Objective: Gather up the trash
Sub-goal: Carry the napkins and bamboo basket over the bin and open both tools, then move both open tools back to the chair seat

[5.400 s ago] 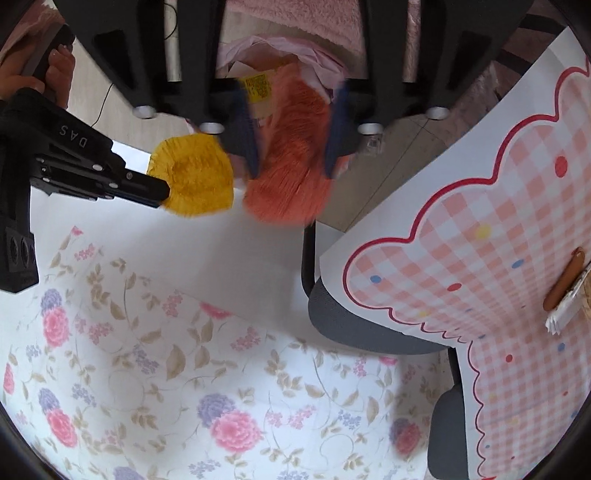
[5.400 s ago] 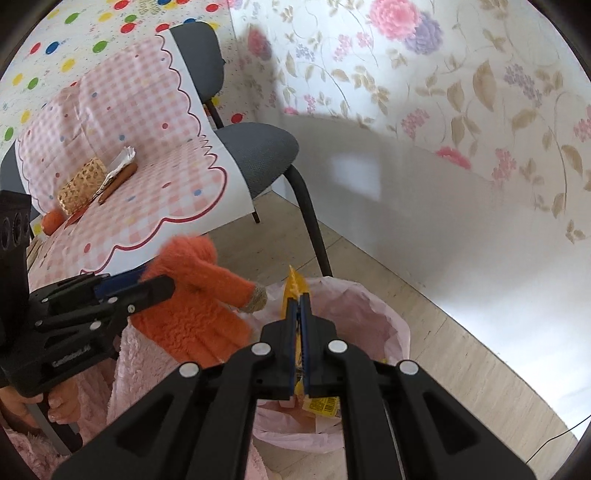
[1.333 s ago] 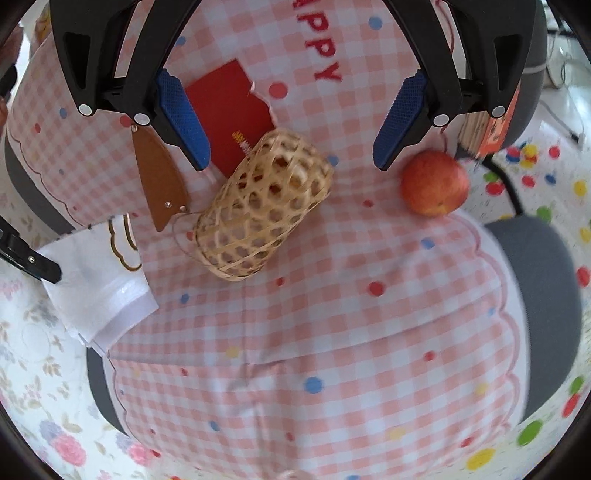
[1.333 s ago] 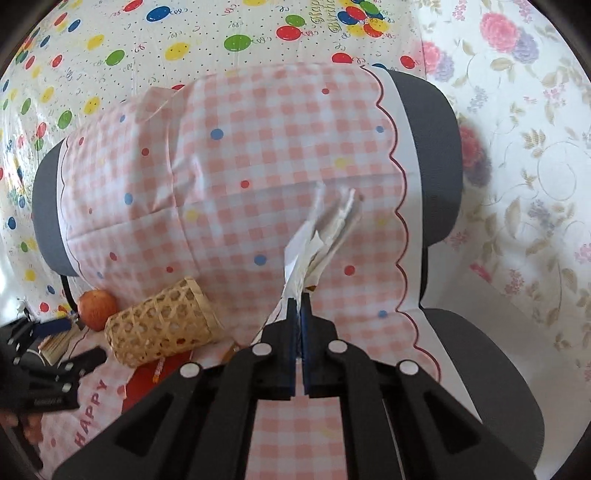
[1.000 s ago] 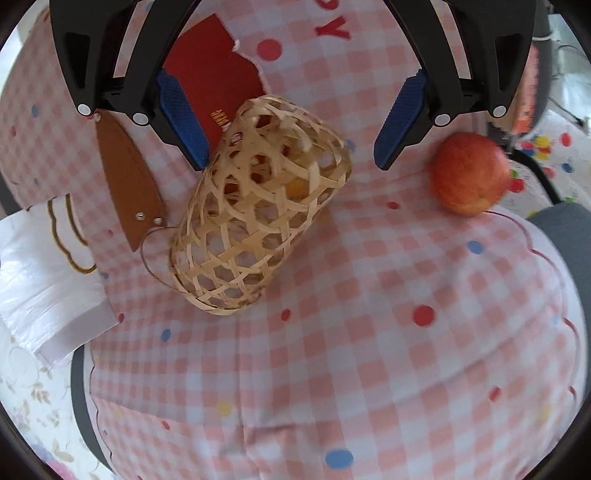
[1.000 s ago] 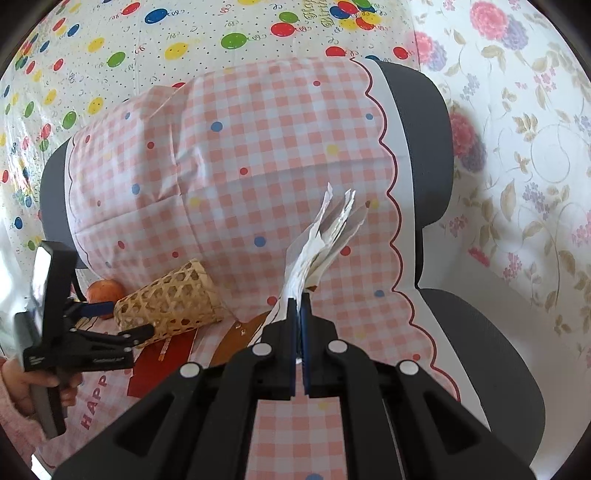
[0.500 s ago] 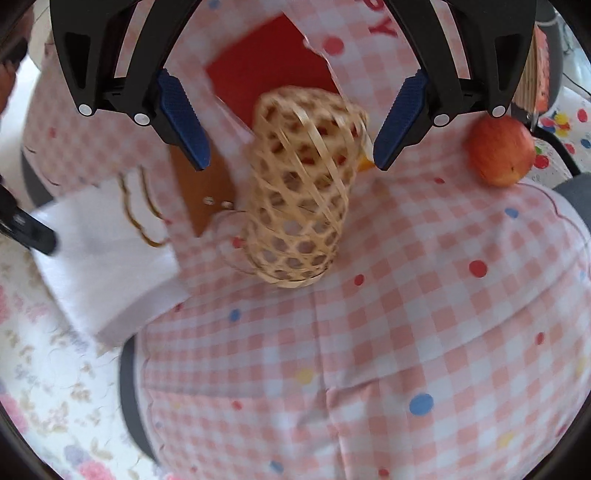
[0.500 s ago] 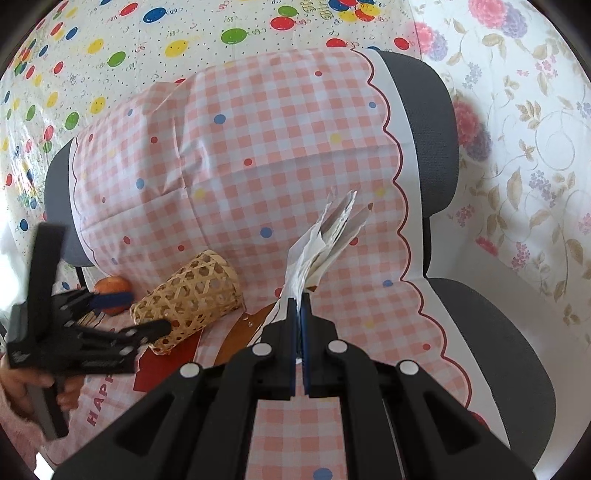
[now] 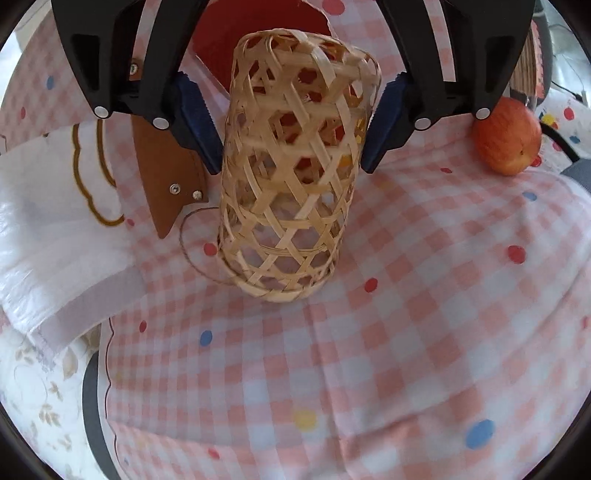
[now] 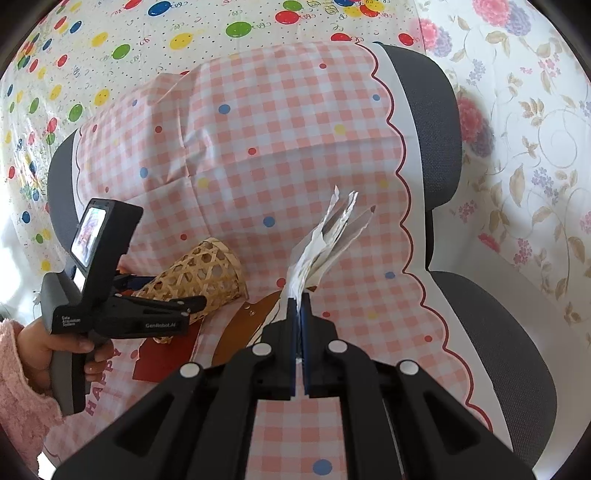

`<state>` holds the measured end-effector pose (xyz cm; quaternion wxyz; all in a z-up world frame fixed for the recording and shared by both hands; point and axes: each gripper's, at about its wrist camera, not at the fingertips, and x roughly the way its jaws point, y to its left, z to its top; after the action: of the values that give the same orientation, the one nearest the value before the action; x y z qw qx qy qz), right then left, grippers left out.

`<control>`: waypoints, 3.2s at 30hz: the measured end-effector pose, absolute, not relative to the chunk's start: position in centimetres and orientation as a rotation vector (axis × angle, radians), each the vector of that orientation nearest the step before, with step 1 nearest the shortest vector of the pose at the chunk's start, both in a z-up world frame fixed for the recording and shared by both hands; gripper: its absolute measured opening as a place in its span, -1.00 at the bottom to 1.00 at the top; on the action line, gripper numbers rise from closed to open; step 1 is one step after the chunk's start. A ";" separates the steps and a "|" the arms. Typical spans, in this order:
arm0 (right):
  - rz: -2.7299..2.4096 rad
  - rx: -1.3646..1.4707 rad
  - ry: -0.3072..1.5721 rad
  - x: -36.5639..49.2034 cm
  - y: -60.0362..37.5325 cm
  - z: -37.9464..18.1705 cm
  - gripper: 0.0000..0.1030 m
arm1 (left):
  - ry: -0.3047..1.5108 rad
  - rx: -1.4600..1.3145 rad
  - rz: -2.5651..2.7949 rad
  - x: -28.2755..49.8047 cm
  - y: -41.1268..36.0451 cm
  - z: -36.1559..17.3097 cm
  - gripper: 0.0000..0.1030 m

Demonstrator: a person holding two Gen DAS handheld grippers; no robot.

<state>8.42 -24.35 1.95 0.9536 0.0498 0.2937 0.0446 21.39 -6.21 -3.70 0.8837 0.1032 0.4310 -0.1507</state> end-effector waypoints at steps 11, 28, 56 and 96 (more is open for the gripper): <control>0.094 0.078 0.534 4.5 -24.2 4.8 -0.96 | 0.729 0.049 -0.309 9.3 -2.6 1.4 0.43; 0.031 0.039 0.584 -7.5 -25.0 2.8 -0.96 | 0.642 0.011 -0.398 -4.7 -4.4 1.1 0.44; -0.376 0.043 0.754 -27.0 -35.3 -1.8 -0.95 | 0.738 0.269 -0.869 -15.8 -23.9 -5.3 0.45; -0.042 0.074 0.623 -15.1 -30.3 2.1 -0.15 | 0.738 0.101 -0.456 -6.2 -9.1 -1.3 0.69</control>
<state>-15.10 -30.31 2.14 0.9510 0.0366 0.3064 -0.0206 -6.23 -9.15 -1.30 0.9062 0.0490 0.3574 -0.2207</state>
